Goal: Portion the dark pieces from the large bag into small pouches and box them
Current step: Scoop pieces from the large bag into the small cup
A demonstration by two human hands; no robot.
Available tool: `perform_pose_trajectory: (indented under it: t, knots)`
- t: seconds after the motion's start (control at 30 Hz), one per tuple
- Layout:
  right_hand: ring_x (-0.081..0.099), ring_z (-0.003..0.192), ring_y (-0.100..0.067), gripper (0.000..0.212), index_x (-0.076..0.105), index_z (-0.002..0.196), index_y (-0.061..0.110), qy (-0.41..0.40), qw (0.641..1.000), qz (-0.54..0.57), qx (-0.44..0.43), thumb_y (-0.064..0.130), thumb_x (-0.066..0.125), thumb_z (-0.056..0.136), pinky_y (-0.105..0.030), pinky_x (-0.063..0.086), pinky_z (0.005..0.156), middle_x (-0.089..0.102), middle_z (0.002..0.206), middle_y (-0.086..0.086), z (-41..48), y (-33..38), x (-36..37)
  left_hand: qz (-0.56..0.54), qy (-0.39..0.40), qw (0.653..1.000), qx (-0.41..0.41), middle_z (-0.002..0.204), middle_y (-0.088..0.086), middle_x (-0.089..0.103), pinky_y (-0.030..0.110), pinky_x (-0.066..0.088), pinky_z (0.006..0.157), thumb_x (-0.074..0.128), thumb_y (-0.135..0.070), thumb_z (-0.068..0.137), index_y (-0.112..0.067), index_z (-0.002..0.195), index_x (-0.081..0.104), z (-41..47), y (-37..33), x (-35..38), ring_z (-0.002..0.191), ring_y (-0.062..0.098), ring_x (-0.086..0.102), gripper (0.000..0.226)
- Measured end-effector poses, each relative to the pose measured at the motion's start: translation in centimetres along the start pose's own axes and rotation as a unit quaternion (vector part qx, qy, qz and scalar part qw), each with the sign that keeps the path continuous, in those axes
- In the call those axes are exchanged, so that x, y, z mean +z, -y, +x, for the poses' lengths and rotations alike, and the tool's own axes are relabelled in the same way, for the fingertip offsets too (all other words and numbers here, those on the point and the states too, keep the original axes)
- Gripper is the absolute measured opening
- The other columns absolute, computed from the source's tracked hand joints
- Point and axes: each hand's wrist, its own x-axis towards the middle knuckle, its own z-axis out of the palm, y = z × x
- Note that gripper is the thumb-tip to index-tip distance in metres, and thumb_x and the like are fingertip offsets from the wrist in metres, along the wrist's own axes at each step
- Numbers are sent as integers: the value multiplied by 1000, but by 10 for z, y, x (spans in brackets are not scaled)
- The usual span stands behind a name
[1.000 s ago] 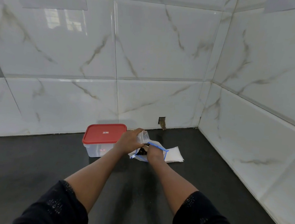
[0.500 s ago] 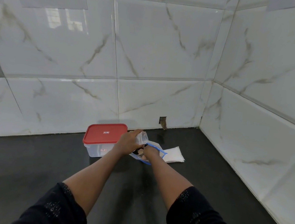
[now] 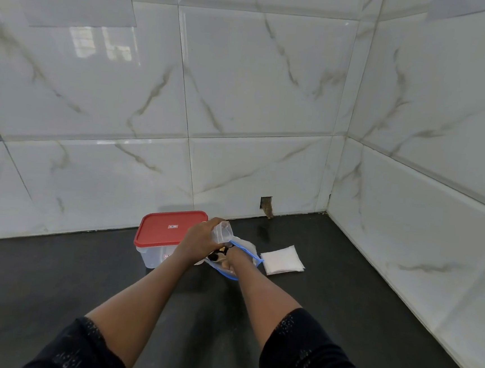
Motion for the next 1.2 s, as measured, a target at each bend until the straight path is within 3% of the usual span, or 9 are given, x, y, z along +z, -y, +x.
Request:
perform_pose_trajectory:
  t: [0.07,0.17,0.27,0.33,0.57,0.73,0.87,1.03,1.2]
  knots:
    - [54,91,-7,44,35,143,2,5,999,-15,-31,14,40,100,-11,47,79,53,100,-1,-1,2,0,0,-3,1000,-4,114,9,65,35,47,85,76,-28,74,-13,123,56,0,1,-1,100,28,60,55]
    - [44,126,-17,42,36,142,11,-57,998,1,-30,24,36,102,-24,34,107,47,125,-6,-1,2,-1,-1,-2,1000,-7,114,9,65,34,46,84,75,-25,75,-13,124,56,0,0,-1,99,28,60,53]
    - [47,118,-17,40,41,139,12,-75,992,-51,-85,27,33,103,-23,37,102,49,132,-5,2,0,4,-2,4,1000,-7,114,9,65,33,46,83,73,-22,76,-13,124,55,1,-4,0,99,27,60,52]
    - [49,117,-17,39,42,138,9,-83,994,-7,-67,23,36,102,-21,42,94,48,139,-10,2,3,9,-1,8,1000,-9,114,8,65,34,47,84,72,-22,77,-13,124,55,1,-6,1,99,27,60,52]
    - [46,130,-24,41,42,139,3,-105,986,119,-41,12,34,100,-25,40,101,46,142,-14,-3,-2,5,-9,6,1000,-10,115,7,65,31,45,84,71,-24,77,-13,124,54,-1,-13,2,101,26,60,51]
    - [54,121,-22,40,46,136,4,-128,978,158,-45,14,38,98,-27,46,101,50,138,-13,-5,-11,-3,-36,1,999,-38,112,2,65,42,45,92,66,-38,73,-21,121,54,-3,-19,9,103,24,59,52]
    - [57,96,-16,36,53,130,5,-155,973,165,-38,14,42,97,-28,52,90,57,130,-13,-7,-18,-14,-52,-6,997,-49,113,0,64,35,39,90,63,-34,76,-23,122,53,-2,-30,17,104,22,56,49]
    - [65,97,-24,31,55,122,1,-195,969,154,3,4,45,93,-29,53,82,62,119,-17,-16,-21,-31,-51,-20,997,-59,114,0,62,35,35,87,64,-27,79,-23,122,52,0,-33,22,106,23,55,45]
    - [69,97,-27,21,62,103,-2,-211,970,117,-4,5,49,89,-26,54,69,69,110,-18,-22,-28,-53,-91,-17,992,-84,112,0,62,36,39,89,57,-39,67,-23,120,54,-3,-47,17,105,23,55,55]
